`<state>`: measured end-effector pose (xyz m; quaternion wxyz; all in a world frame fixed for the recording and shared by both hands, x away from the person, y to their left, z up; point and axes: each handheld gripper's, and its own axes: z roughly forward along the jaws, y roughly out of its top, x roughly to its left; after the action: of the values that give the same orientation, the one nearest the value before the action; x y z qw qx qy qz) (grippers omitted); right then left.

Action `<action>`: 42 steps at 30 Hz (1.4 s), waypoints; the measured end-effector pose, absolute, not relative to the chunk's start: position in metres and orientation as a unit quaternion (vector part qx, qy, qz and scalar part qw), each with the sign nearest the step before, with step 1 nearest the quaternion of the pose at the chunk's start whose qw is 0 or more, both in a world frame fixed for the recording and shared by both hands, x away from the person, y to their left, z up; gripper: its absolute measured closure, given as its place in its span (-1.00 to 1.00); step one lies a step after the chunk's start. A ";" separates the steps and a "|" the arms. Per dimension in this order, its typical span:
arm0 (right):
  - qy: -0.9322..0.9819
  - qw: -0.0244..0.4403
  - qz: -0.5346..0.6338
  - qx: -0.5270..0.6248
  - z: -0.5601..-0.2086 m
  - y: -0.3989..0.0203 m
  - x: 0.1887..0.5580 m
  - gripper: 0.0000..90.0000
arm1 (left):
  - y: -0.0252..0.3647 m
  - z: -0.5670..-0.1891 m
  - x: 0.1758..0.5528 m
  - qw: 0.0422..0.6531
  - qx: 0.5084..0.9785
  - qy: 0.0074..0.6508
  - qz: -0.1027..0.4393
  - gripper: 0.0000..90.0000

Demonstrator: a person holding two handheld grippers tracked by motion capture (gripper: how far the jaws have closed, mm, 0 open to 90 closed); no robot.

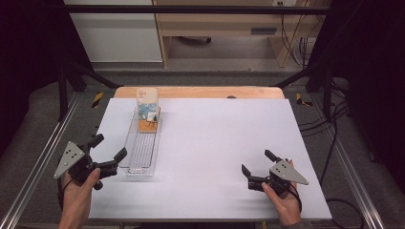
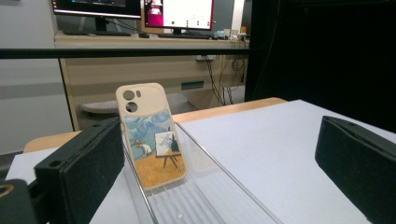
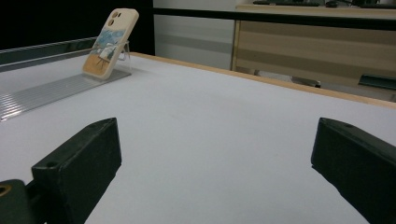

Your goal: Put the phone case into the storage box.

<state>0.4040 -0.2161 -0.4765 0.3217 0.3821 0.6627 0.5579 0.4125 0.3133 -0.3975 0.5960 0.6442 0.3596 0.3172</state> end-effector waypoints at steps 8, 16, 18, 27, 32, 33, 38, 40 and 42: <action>0.662 0.324 0.557 0.383 -0.476 -0.216 0.404 -0.96 | 0.316 -0.413 0.412 0.591 0.649 0.357 0.319 -0.97; 0.662 0.323 0.558 0.382 -0.476 -0.217 0.404 -0.96 | 0.314 -0.425 0.411 0.586 0.656 0.360 0.312 -0.97; 0.663 0.324 0.557 0.381 -0.476 -0.216 0.404 -0.96 | 0.313 -0.428 0.410 0.587 0.656 0.360 0.310 -0.97; 0.663 0.324 0.557 0.380 -0.476 -0.217 0.404 -0.96 | 0.307 -0.439 0.407 0.587 0.661 0.353 0.308 -0.97; 0.664 0.324 0.558 0.378 -0.476 -0.217 0.404 -0.96 | 0.305 -0.442 0.406 0.582 0.667 0.347 0.310 -0.97; 0.664 0.324 0.558 0.379 -0.476 -0.217 0.403 -0.96 | 0.304 -0.443 0.405 0.582 0.667 0.347 0.310 -0.97; 0.665 0.325 0.557 0.377 -0.476 -0.217 0.403 -0.96 | 0.302 -0.447 0.404 0.578 0.671 0.345 0.310 -0.97; 0.665 0.324 0.557 0.377 -0.476 -0.217 0.403 -0.96 | 0.301 -0.449 0.404 0.579 0.672 0.345 0.308 -0.97; 0.665 0.324 0.557 0.376 -0.476 -0.217 0.403 -0.96 | 0.300 -0.450 0.404 0.576 0.675 0.343 0.308 -0.97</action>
<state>0.4034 -0.2166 -0.4762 0.3245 0.3763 0.6653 0.5572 0.4035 0.3000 -0.4502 0.5765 0.6745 0.3429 0.3085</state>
